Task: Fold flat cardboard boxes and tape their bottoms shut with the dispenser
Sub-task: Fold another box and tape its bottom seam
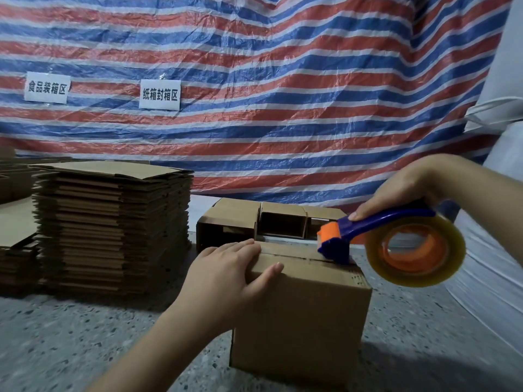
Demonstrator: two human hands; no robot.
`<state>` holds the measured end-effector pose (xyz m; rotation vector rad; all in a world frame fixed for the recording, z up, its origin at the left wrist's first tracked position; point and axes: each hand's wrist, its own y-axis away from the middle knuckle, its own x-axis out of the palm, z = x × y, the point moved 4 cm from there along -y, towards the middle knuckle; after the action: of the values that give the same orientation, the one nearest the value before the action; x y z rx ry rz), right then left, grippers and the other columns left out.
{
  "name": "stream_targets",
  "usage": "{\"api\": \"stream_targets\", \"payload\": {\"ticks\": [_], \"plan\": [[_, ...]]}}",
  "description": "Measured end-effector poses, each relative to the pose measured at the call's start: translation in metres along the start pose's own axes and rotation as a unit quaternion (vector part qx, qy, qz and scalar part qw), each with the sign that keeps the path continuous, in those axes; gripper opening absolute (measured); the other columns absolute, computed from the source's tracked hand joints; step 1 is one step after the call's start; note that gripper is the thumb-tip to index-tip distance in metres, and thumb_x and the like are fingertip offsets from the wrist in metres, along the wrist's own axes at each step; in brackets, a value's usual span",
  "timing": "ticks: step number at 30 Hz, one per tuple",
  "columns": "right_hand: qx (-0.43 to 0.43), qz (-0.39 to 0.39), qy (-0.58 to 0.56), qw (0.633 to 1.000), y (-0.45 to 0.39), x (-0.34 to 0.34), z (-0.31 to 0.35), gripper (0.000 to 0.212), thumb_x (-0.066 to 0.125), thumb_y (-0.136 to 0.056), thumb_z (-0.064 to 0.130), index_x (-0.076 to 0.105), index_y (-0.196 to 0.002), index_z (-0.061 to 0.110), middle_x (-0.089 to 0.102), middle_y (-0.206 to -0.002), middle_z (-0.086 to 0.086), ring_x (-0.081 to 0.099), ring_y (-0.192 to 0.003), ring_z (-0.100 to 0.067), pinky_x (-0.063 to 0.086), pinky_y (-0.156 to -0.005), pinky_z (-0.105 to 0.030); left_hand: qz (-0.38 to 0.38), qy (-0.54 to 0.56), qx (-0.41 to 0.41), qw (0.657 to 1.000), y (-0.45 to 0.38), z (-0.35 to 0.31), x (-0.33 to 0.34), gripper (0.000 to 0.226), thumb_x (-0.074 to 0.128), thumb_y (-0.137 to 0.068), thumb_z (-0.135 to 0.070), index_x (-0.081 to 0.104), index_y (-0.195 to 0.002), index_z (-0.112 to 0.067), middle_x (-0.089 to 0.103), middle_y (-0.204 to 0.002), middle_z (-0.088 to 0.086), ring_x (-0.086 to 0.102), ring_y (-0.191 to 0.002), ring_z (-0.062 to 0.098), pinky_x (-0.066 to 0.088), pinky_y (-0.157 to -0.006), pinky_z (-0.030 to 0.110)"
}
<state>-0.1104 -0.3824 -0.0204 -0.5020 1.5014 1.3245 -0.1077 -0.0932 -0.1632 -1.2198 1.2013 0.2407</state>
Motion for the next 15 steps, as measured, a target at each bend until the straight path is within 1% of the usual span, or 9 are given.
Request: {"api": "stream_targets", "payload": {"ticks": [3,6,7,8,9,11,12,13,15], "plan": [[0.003,0.020,0.014,1.000,-0.007,0.008,0.001,0.109,0.087,-0.030,0.079,0.072,-0.116,0.013,0.077,-0.097,-0.008,0.073,-0.080,-0.019,0.059,-0.069,-0.029,0.008,-0.031,0.017,0.999,-0.001,-0.005,-0.008,0.079,0.005,-0.084,-0.077,0.056,-0.130,-0.037,0.058,-0.134,-0.018,0.050,-0.125,0.002,0.034,-0.104,0.026],[-0.001,0.017,0.016,1.000,-0.008,0.008,0.003,0.112,0.086,-0.028,0.080,0.072,-0.117,0.014,0.077,-0.097,-0.007,0.073,-0.080,-0.017,0.058,-0.069,-0.029,0.044,-0.099,0.033,0.994,-0.009,-0.017,-0.018,0.072,0.001,-0.084,-0.074,0.058,-0.100,-0.033,0.063,-0.102,-0.014,0.057,-0.106,0.007,0.037,-0.096,0.031],[-0.002,0.015,0.017,1.000,-0.008,0.008,0.003,0.112,0.086,-0.029,0.080,0.071,-0.117,0.014,0.077,-0.097,-0.007,0.073,-0.080,-0.017,0.058,-0.069,-0.029,0.057,-0.127,0.038,0.989,-0.013,-0.023,-0.020,0.072,0.000,-0.084,-0.075,0.057,-0.095,-0.031,0.062,-0.098,-0.013,0.057,-0.104,0.009,0.037,-0.097,0.033],[-0.003,0.016,0.018,1.000,-0.007,0.009,0.004,0.111,0.086,-0.030,0.080,0.071,-0.118,0.014,0.077,-0.097,-0.006,0.073,-0.079,-0.017,0.058,-0.069,-0.029,0.068,-0.145,0.043,0.986,-0.017,-0.029,-0.019,0.075,0.001,-0.084,-0.077,0.058,-0.097,-0.029,0.063,-0.102,-0.009,0.056,-0.108,0.012,0.035,-0.100,0.036],[-0.003,0.018,0.018,1.000,-0.007,0.009,0.004,0.111,0.086,-0.031,0.080,0.070,-0.119,0.014,0.077,-0.097,-0.006,0.073,-0.080,-0.017,0.058,-0.069,-0.029,0.078,-0.148,0.048,0.985,-0.020,-0.036,-0.017,0.082,0.004,-0.083,-0.080,0.060,-0.109,-0.026,0.064,-0.115,-0.004,0.054,-0.118,0.015,0.033,-0.107,0.038],[-0.004,0.018,0.013,1.000,-0.007,0.011,0.003,0.112,0.086,-0.031,0.079,0.069,-0.119,0.013,0.077,-0.097,-0.007,0.074,-0.080,-0.018,0.058,-0.070,-0.029,0.109,-0.116,0.065,0.985,-0.021,-0.051,-0.010,0.093,0.013,-0.083,-0.084,0.046,-0.141,-0.020,0.048,-0.147,0.001,0.039,-0.139,0.018,0.023,-0.118,0.038],[-0.005,0.016,0.010,1.000,-0.008,0.011,0.002,0.112,0.086,-0.030,0.079,0.069,-0.119,0.013,0.077,-0.098,-0.007,0.074,-0.081,-0.018,0.058,-0.070,-0.029,0.125,-0.095,0.079,0.984,-0.021,-0.057,-0.007,0.093,0.017,-0.084,-0.084,0.039,-0.148,-0.020,0.039,-0.155,0.002,0.032,-0.144,0.018,0.020,-0.119,0.036],[-0.008,0.015,0.007,1.000,-0.008,0.011,0.001,0.112,0.086,-0.029,0.079,0.070,-0.118,0.013,0.077,-0.098,-0.007,0.073,-0.081,-0.019,0.058,-0.071,-0.029,0.133,-0.086,0.095,0.983,-0.020,-0.062,-0.003,0.090,0.020,-0.085,-0.082,0.037,-0.148,-0.020,0.037,-0.156,0.002,0.030,-0.144,0.017,0.019,-0.119,0.035],[-0.012,0.016,0.002,1.000,-0.009,0.012,0.001,0.109,0.086,-0.032,0.079,0.070,-0.117,0.013,0.077,-0.099,-0.008,0.073,-0.082,-0.019,0.058,-0.072,-0.029,0.123,-0.096,0.118,0.981,-0.019,-0.064,0.002,0.083,0.021,-0.087,-0.080,0.044,-0.141,-0.021,0.044,-0.151,0.000,0.035,-0.141,0.016,0.022,-0.117,0.034]]}}
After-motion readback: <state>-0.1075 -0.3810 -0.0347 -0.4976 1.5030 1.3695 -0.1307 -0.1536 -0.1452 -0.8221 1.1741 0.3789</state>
